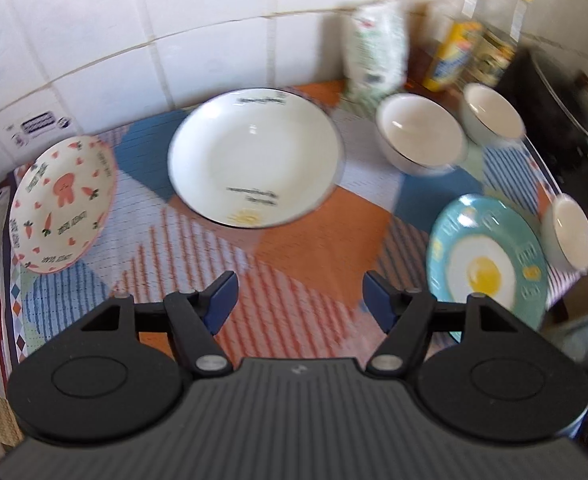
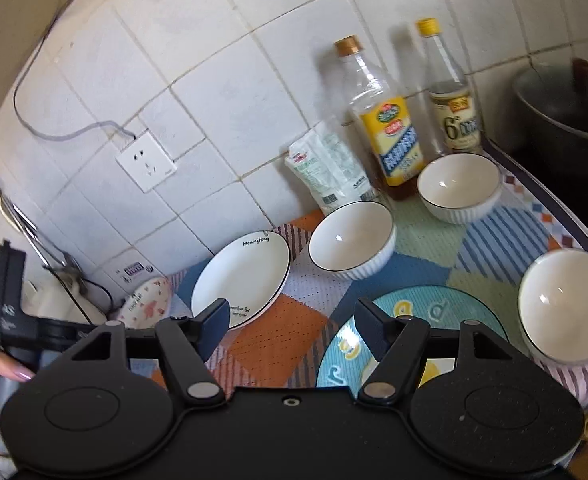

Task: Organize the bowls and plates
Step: 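Move both grippers to the blue fried-egg plate rim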

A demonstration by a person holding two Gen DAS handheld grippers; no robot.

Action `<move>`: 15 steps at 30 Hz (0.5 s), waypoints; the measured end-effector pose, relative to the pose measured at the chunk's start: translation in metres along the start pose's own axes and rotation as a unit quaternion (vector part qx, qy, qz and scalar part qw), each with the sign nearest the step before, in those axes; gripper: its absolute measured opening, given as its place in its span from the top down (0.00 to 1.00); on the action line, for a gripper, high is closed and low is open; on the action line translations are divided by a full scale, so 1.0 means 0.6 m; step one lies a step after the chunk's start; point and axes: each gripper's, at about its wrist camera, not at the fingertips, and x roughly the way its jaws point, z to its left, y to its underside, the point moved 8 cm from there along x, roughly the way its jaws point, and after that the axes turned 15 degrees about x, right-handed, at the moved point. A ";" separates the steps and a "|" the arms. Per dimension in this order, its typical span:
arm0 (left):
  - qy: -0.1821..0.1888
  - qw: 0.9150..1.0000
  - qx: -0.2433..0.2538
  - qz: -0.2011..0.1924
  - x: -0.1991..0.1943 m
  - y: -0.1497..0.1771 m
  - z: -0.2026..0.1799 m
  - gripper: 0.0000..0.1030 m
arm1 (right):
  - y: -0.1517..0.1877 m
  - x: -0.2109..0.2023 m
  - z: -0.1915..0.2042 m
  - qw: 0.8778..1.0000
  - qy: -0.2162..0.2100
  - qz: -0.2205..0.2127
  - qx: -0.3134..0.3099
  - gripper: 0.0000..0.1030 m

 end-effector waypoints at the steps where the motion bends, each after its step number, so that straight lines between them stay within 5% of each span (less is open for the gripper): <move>1: 0.001 1.000 0.010 0.002 -0.003 0.000 -0.016 0.33 | 0.000 -0.015 -0.006 1.000 -0.003 -0.004 0.010 0.28; 8: 0.025 0.997 0.070 0.008 -0.006 -0.001 -0.130 0.32 | 0.016 -0.097 -0.042 0.999 0.026 -0.028 -0.006 0.28; 15: 0.052 0.993 0.097 0.030 0.022 0.014 -0.220 0.32 | 0.055 -0.144 -0.075 0.989 0.093 -0.052 -0.105 0.28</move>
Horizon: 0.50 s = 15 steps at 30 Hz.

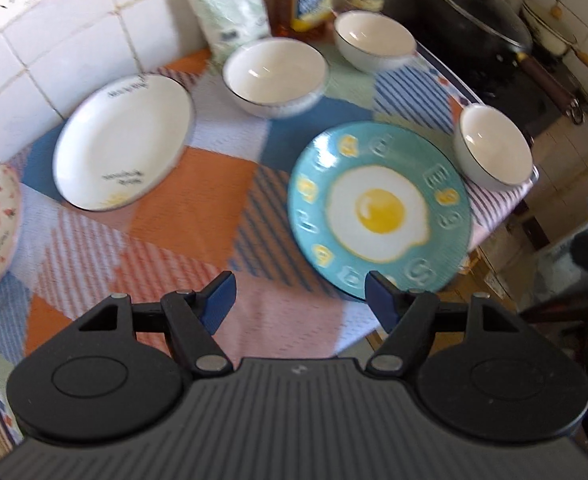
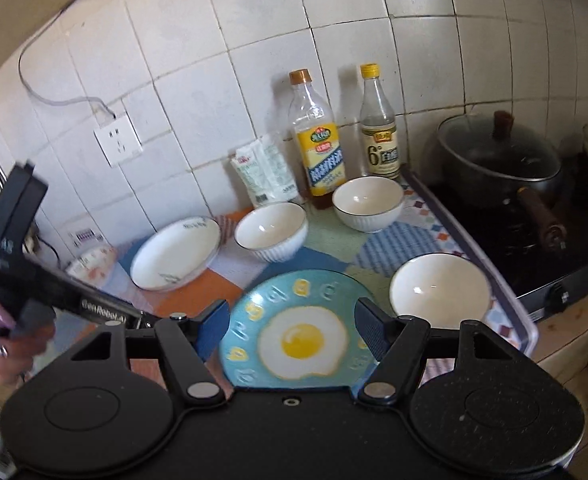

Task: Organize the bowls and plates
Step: 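Move both grippers to the blue fried-egg plate rim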

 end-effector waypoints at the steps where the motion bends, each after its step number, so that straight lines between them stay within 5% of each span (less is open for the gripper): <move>1: 0.004 1.000 0.002 0.003 0.007 0.001 -0.010 0.32 | 0.006 -0.002 -0.007 1.000 0.003 -0.002 -0.005 0.28; 5: -0.006 1.000 0.003 0.019 0.042 0.006 -0.031 0.32 | 0.031 0.000 -0.040 1.000 0.007 -0.023 -0.011 0.27; 7: -0.020 0.999 0.001 0.032 0.062 0.010 -0.032 0.32 | 0.040 0.009 -0.057 0.999 0.007 -0.040 -0.006 0.19; 8: -0.025 0.999 0.001 0.038 0.070 0.012 -0.030 0.32 | 0.045 0.017 -0.064 0.999 0.011 -0.037 -0.002 0.07; 15: -0.036 0.998 -0.016 0.051 0.131 0.017 -0.018 0.32 | 0.072 0.077 -0.089 1.000 -0.001 -0.014 -0.009 0.06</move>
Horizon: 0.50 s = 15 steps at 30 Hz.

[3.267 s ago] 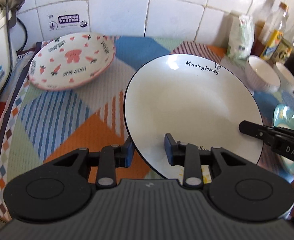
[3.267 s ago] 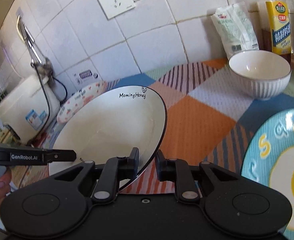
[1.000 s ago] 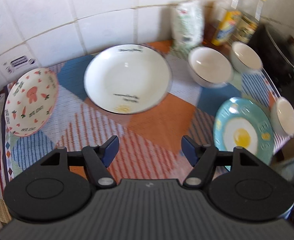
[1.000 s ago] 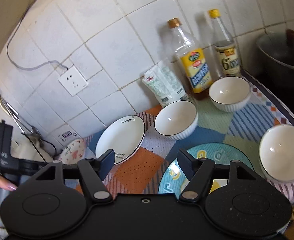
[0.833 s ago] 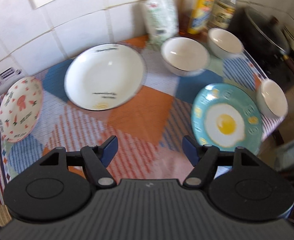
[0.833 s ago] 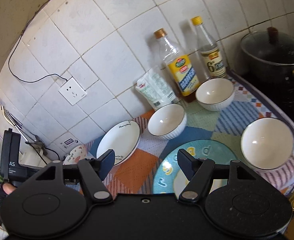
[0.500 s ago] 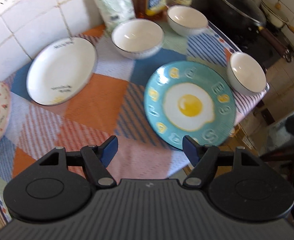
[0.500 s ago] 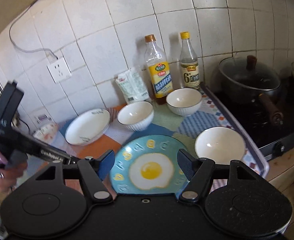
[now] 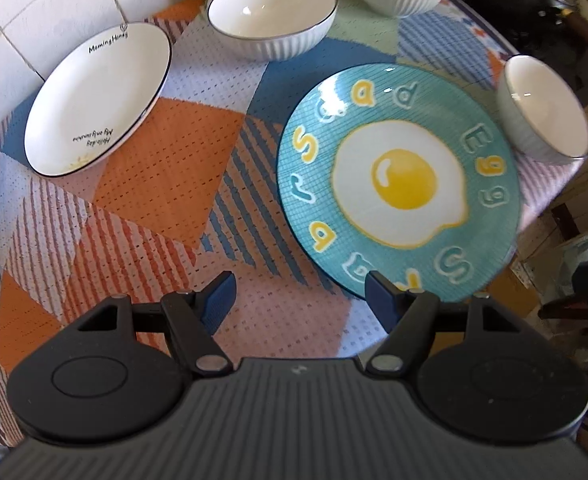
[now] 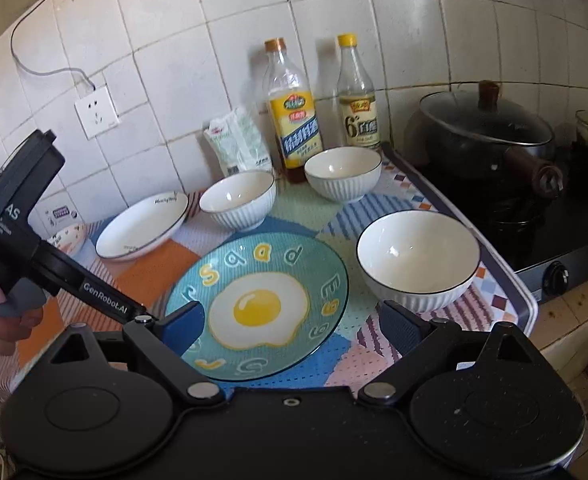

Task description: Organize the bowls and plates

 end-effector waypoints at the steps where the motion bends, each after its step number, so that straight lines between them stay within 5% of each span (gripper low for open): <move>1: -0.003 1.000 -0.001 -0.001 0.009 0.000 0.002 0.32 | 0.004 0.011 -0.004 1.000 0.002 0.000 -0.004 0.06; 8: 0.004 1.000 -0.007 -0.025 0.045 -0.009 0.003 0.32 | 0.029 0.087 -0.035 1.000 -0.001 -0.004 0.004 0.14; 15: -0.008 0.998 0.005 -0.068 0.055 -0.017 0.004 0.32 | 0.045 0.133 -0.046 0.998 -0.014 0.019 0.054 0.48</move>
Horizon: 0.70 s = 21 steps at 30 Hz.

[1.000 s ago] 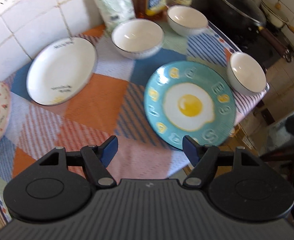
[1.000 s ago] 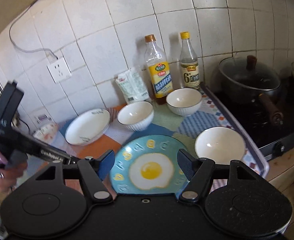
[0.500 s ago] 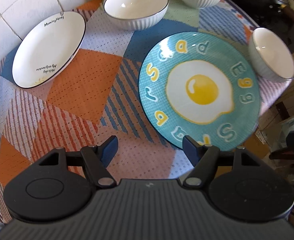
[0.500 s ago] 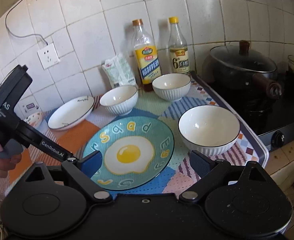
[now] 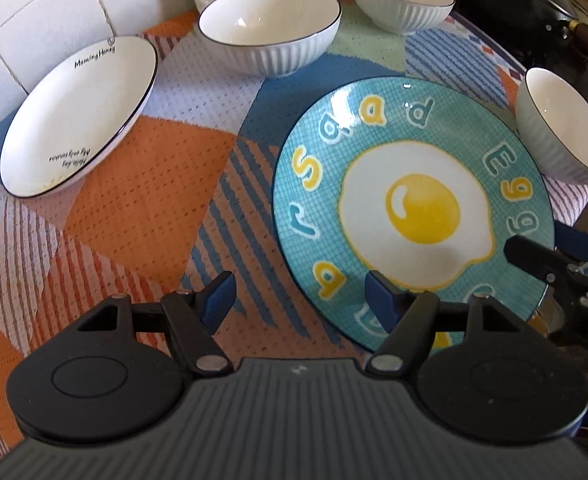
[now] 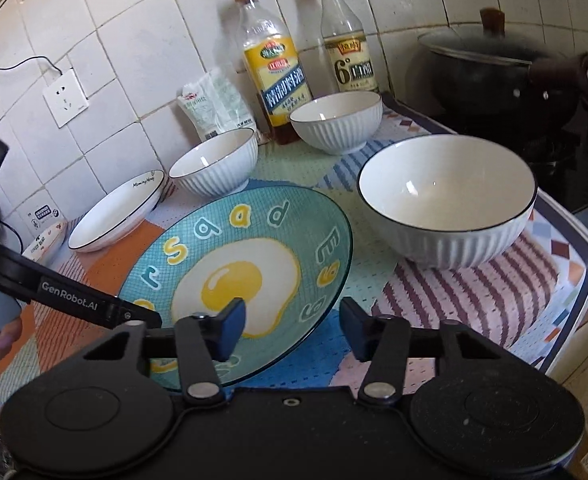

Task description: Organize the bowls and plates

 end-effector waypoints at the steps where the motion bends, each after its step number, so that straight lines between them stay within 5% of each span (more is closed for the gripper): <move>1: 0.001 1.000 0.001 -0.004 0.001 -0.001 0.000 0.32 | 0.002 0.004 -0.001 1.000 0.003 0.006 0.000 0.48; 8: 0.023 0.999 -0.020 -0.015 0.006 -0.002 0.003 0.40 | 0.011 0.016 -0.001 0.999 0.011 0.035 -0.015 0.69; 12: 0.045 0.999 -0.016 -0.006 0.001 -0.008 -0.006 0.66 | 0.006 0.016 -0.013 1.000 0.006 0.029 0.002 0.76; 21: 0.058 0.998 -0.035 0.011 0.008 -0.015 -0.002 0.66 | 0.000 0.025 -0.018 0.999 -0.003 0.037 0.023 0.78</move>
